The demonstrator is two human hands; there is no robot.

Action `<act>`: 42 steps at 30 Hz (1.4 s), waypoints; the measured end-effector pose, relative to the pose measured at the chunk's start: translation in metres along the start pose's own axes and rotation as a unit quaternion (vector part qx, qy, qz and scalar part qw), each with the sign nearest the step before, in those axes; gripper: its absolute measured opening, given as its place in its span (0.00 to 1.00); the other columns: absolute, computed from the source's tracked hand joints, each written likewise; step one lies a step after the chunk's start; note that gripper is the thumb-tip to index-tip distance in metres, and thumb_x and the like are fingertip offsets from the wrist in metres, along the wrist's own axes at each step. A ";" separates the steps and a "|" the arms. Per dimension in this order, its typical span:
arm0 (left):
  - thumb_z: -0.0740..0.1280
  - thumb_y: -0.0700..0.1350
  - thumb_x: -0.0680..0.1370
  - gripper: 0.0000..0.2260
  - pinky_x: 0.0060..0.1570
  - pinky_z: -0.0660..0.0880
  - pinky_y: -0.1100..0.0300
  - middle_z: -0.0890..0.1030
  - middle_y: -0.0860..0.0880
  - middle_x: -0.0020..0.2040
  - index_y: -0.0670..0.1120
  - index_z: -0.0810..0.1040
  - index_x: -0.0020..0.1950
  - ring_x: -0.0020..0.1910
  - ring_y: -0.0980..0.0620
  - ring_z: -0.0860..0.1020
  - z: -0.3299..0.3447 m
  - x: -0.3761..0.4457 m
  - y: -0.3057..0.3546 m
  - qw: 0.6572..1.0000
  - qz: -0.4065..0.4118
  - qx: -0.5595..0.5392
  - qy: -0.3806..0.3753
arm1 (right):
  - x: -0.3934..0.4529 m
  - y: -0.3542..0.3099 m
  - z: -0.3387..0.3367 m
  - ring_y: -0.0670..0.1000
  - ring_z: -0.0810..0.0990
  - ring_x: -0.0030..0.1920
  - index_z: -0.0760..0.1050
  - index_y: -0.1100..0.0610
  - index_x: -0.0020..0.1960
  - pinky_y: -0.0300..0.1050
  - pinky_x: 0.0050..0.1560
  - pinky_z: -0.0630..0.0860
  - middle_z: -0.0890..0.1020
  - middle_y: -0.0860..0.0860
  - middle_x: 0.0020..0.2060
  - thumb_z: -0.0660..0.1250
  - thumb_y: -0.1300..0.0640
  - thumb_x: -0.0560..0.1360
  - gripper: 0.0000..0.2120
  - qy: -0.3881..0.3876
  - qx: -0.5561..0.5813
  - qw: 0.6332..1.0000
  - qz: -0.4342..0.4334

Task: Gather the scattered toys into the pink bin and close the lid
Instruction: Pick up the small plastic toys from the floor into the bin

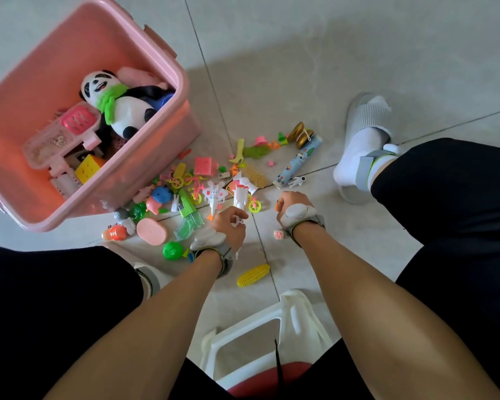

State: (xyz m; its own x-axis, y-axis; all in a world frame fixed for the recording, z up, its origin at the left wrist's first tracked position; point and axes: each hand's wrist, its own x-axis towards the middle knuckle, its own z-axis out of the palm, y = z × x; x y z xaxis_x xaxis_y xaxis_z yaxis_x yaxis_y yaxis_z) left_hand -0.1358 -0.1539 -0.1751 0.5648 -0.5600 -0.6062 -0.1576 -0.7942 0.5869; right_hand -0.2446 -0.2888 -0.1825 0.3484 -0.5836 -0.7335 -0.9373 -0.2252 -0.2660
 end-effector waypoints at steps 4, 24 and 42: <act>0.65 0.36 0.73 0.14 0.32 0.71 0.63 0.80 0.50 0.43 0.57 0.77 0.41 0.35 0.52 0.76 -0.002 -0.004 -0.005 1.000 0.003 0.026 -0.003 | -0.009 -0.001 0.004 0.58 0.78 0.53 0.72 0.58 0.55 0.45 0.47 0.75 0.79 0.56 0.54 0.60 0.59 0.76 0.09 0.012 0.056 0.998 0.016; 0.60 0.33 0.73 0.16 0.35 0.71 0.63 0.81 0.51 0.45 0.55 0.73 0.40 0.44 0.48 0.78 -0.056 -0.033 0.000 0.999 0.000 -0.001 0.044 | -0.044 -0.055 -0.011 0.56 0.82 0.45 0.71 0.45 0.47 0.51 0.47 0.81 0.82 0.53 0.45 0.64 0.50 0.74 0.04 0.023 0.260 0.964 -0.050; 0.63 0.31 0.74 0.12 0.32 0.70 0.64 0.80 0.49 0.42 0.48 0.78 0.46 0.36 0.49 0.75 -0.247 -0.059 0.012 0.989 0.048 -0.024 0.138 | -0.082 -0.217 -0.066 0.48 0.82 0.35 0.76 0.59 0.57 0.48 0.46 0.82 0.84 0.55 0.44 0.71 0.56 0.73 0.14 0.007 0.304 0.931 -0.199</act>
State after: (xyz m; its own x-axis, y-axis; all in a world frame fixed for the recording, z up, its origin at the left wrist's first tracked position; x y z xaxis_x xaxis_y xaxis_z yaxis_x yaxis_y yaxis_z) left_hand 0.0288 -0.0724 0.0005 0.7499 -0.5408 -0.3811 -0.1859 -0.7251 0.6631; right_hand -0.0694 -0.2432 -0.0231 0.6659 -0.5598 -0.4931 -0.5638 0.0551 -0.8240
